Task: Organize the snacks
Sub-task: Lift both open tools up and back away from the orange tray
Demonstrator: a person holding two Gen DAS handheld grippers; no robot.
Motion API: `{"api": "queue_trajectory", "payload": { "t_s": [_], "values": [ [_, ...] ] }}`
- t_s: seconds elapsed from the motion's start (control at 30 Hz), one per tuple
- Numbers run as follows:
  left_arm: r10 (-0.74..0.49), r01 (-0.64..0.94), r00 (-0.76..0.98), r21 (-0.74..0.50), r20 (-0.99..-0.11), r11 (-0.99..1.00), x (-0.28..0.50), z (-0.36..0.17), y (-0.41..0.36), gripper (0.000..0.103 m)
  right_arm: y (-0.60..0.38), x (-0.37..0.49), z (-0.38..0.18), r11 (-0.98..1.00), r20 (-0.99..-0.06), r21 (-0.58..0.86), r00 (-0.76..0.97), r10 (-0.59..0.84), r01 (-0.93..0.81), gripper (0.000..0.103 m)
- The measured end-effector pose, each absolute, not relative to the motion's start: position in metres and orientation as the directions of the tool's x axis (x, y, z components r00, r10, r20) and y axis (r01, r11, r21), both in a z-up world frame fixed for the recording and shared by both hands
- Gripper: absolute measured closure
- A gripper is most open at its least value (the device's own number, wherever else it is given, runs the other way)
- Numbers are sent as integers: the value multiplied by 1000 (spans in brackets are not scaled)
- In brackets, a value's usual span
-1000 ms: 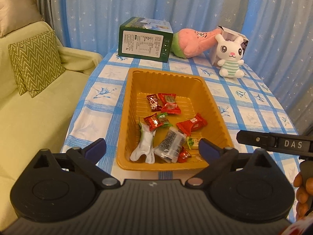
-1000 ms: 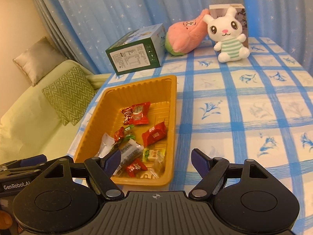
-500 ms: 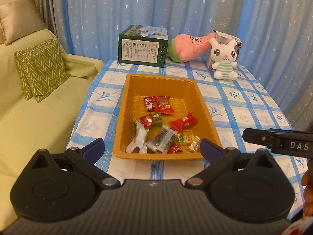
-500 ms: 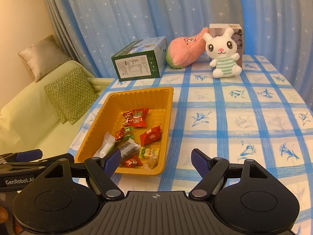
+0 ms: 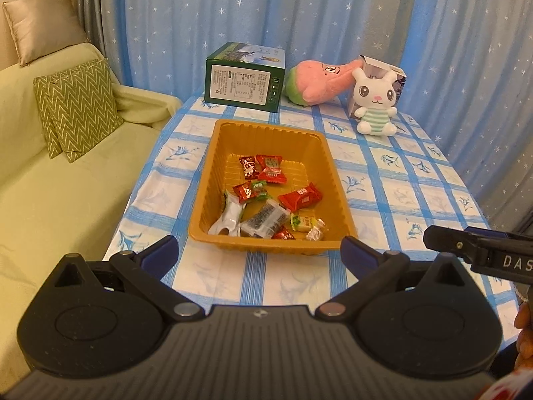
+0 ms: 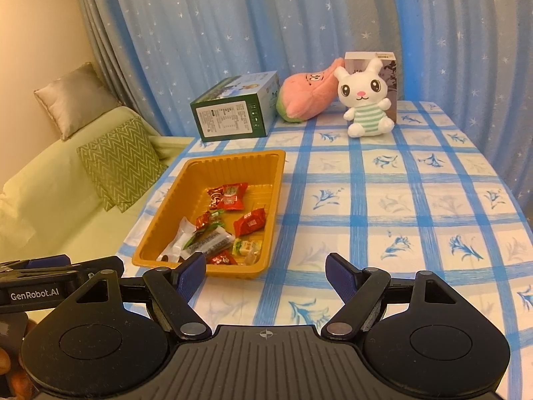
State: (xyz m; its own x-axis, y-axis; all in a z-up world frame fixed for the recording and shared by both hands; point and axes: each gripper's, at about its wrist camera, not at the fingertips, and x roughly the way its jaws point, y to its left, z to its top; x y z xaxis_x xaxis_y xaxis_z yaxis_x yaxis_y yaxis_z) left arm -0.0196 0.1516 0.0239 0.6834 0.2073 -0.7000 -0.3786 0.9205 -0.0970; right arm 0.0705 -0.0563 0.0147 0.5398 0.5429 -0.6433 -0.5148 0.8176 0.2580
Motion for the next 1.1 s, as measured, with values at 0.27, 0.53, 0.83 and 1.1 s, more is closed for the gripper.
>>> {"api": "queue_trajectory", "payload": {
  "t_s": [0.27,0.53,0.83,1.1],
  "values": [
    [239,-376,688,-55,-685,925,-39,36,132,0,-65,45,23,814,-643,229,545,538,-534,24],
    [280,-386,672,-1,-685,923,-56,40,117,0,-81,26,25,823,-646,216,555,524,-525,24],
    [279,-377,679,3,-679,926,-68,44,103,0,-96,13,29,823,-653,245,540,531,-513,24],
    [276,-370,684,5,-675,929,-69,44,96,0,-97,7,29,824,-663,225,538,520,-520,24]
  ]
}}
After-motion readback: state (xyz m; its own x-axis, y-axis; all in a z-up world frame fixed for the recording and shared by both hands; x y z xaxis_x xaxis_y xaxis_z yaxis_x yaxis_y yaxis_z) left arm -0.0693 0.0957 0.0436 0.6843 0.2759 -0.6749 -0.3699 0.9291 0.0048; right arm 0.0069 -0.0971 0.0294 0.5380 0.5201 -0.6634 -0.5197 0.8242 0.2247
